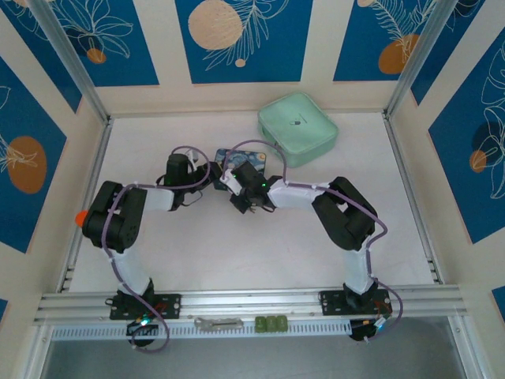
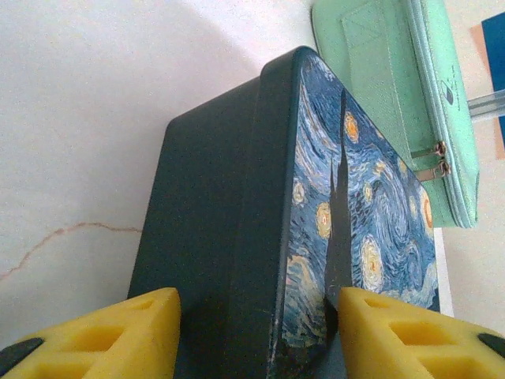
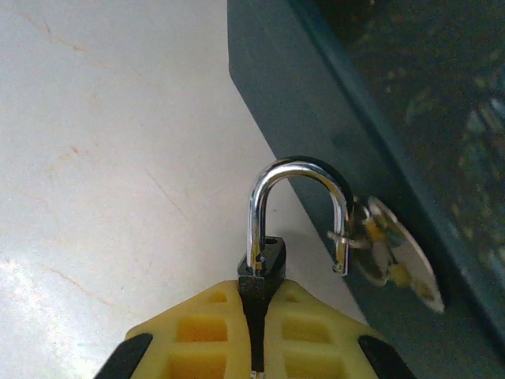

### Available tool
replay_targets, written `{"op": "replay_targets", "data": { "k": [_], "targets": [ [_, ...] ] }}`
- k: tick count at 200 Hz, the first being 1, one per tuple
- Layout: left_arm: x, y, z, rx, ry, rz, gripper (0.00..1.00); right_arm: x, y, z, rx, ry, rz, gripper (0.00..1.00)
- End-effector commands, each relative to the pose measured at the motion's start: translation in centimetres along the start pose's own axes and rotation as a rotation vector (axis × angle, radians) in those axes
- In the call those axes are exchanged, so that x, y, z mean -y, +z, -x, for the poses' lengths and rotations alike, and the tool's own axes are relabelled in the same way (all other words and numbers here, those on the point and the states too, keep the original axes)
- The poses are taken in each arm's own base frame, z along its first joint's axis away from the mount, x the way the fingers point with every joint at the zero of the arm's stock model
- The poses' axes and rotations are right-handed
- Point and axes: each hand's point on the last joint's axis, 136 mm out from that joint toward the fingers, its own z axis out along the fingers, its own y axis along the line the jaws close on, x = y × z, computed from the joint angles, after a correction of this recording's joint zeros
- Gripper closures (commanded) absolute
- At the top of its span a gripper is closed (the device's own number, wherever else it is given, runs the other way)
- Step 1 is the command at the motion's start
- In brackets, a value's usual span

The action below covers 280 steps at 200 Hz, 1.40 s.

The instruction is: Unlock the padlock with the key

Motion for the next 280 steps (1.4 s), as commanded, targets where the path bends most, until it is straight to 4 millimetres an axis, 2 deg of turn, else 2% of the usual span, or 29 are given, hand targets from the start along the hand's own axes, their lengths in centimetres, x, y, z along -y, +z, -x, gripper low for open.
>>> {"op": "replay_targets", "data": {
  "k": [1,38,64,104,134,144,199,236,280],
  "targets": [
    [0.3,0.5,-1.3,-0.048,0.021,-0.019,0.47,-0.2,0.3,1.4,0.037,-0.061,0.011,1.0],
    [0.5,0.4,-1.4,-0.052,0.023,-0.023,0.46,1.1,0.0,1.3,0.034,-0.027,-0.015,1.0],
    [0.7,0.3,-1.6,-0.057,0.025,-0.025,0.46,1.3,-0.7,2.6,0.075,-0.037,-0.01,1.0],
    [0.4,0.1,-2.5,-0.067,0.022,-0.013,0.46,-0.4,-1.5,5.5,0.142,-0.037,0.089,1.0],
    [0.1,-0.3,-2.7,-0.061,0.014,-0.005,0.46,-1.5,-2.2,6.3,0.167,0.024,0.198,1.0],
    [0.2,-0.4,-2.7,-0.057,0.015,-0.003,0.45,-1.6,-2.5,6.1,0.156,0.077,0.253,1.0],
    [0.5,-0.7,-2.3,-0.04,0.01,-0.012,0.45,0.7,-3.5,4.0,0.047,0.483,0.492,1.0],
    [0.6,-0.6,-2.6,-0.053,0.008,-0.017,0.45,1.8,-3.2,4.1,-0.013,0.616,0.62,1.0],
    [0.7,-0.8,-2.8,-0.049,0.005,-0.016,0.44,1.2,-2.3,3.0,-0.121,0.733,0.687,1.0]
  ]
}}
